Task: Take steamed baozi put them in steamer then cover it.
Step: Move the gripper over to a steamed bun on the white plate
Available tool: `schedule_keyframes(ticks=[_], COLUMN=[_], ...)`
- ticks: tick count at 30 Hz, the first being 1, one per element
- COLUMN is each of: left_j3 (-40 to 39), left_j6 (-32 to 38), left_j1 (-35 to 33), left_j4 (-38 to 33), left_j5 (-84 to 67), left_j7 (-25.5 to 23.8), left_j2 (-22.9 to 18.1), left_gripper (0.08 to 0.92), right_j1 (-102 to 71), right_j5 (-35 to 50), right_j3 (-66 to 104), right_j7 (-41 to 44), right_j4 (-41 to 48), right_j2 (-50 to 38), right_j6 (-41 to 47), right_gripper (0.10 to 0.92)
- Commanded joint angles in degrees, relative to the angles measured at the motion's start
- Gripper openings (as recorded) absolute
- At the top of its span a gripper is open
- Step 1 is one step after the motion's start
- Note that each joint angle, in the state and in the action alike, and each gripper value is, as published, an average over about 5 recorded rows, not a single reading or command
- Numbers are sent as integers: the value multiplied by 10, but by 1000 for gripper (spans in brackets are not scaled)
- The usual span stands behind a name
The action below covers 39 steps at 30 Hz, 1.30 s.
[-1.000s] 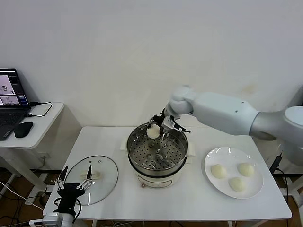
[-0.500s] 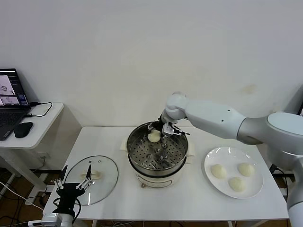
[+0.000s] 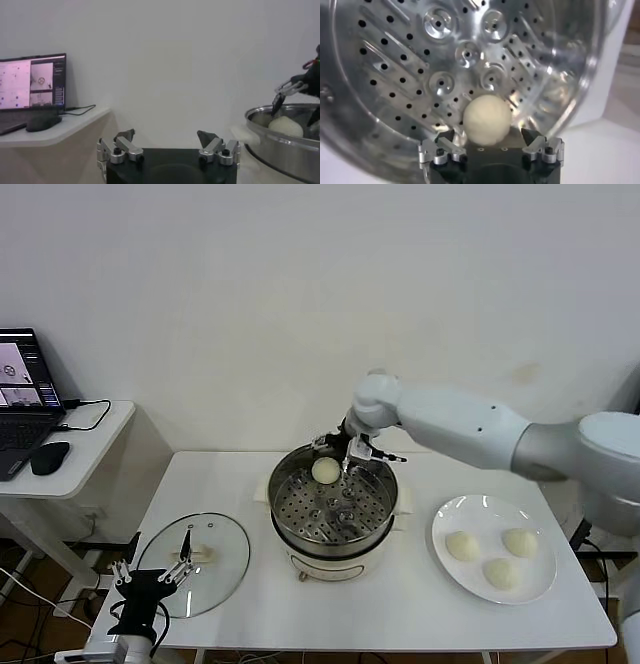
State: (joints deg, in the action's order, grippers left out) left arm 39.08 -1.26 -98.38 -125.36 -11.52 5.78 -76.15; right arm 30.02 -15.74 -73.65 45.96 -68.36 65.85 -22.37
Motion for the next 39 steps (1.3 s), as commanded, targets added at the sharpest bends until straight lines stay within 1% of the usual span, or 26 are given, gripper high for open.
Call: schedule_keyframes(ticks=[1, 5, 7, 11, 15, 20, 29, 39], left_j3=[10, 12, 11, 11, 12, 14, 15, 25], left_j6=[-7, -9, -9, -10, -10, -12, -12, -14], left_j1=[-1, -4, -3, -1, 1, 4, 12, 8], left_j4=[-8, -14, -13, -10, -4, 0, 18, 17], left_j5=[-6, -9, -9, -10, -15, -18, -17, -16], left_j7=[-1, -2, -2, -2, -1, 0, 2, 2], left_j2=[3, 10, 14, 21, 26, 29, 25, 24], left_gripper=[823, 823, 823, 823, 823, 823, 823, 823], right_j1=[120, 151, 161, 166, 138, 70, -157, -241], right_j5=[281, 345, 362, 356, 317, 260, 205, 149], right_j3=[-28, -28, -30, -47, -60, -60, 96, 151], right_j7=[74, 72, 73, 74, 74, 73, 73, 83], right_j4=[-184, -257, -282, -306, -296, -255, -189, -120], right_j2=[-136, -229, -279, -353, -393, -409, -402, -348], right_j6=[288, 388, 418, 438, 421, 402, 394, 380], right_gripper=[823, 822, 823, 823, 822, 823, 823, 823])
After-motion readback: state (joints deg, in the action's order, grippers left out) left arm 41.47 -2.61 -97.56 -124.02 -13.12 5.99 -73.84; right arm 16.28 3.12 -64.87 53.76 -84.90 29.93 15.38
